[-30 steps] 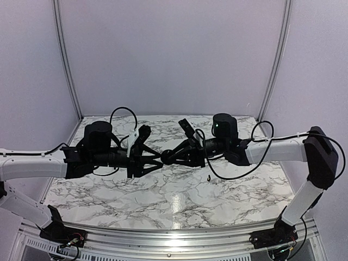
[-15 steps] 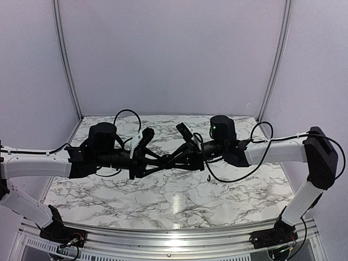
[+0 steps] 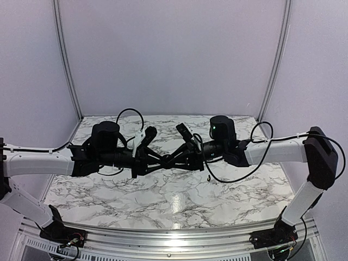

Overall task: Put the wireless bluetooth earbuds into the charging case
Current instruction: Pass from the right arm to the left, then pass from the left arm to the right

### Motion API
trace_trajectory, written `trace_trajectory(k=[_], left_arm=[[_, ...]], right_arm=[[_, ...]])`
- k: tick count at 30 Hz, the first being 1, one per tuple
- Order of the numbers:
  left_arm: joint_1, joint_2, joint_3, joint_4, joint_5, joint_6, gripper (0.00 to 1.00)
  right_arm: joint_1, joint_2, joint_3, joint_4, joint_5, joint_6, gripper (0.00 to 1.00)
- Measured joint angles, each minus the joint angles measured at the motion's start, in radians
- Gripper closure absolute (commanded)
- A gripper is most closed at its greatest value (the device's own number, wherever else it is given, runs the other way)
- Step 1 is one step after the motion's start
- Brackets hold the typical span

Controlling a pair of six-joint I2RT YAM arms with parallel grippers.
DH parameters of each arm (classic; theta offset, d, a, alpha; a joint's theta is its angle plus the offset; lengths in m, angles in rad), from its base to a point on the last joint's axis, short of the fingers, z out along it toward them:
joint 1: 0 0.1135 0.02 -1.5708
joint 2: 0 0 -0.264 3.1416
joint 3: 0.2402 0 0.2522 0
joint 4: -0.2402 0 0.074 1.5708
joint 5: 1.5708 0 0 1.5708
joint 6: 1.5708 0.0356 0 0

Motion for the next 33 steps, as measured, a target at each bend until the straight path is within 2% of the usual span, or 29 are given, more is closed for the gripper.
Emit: trace_trajectory(k=[7, 12, 25, 33], left_arm=[[0.0, -0.002, 0.0, -0.002, 0.008, -0.012, 0.88], [0.005, -0.016, 0.0, -0.002, 0.005, 0.006, 0.89], [0.01, -0.038, 0.0, -0.002, 0.034, 0.02, 0.9], [0.01, -0.038, 0.0, -0.002, 0.058, 0.021, 0.9]], right_arm=[[0.0, 0.0, 0.0, 0.0, 0.0, -0.035, 0.68], [0.001, 0.0, 0.0, -0.011, -0.017, -0.029, 0.58], [0.001, 0.0, 0.0, -0.031, -0.034, -0.025, 0.56], [0.001, -0.008, 0.0, -0.031, -0.036, -0.013, 0.68]])
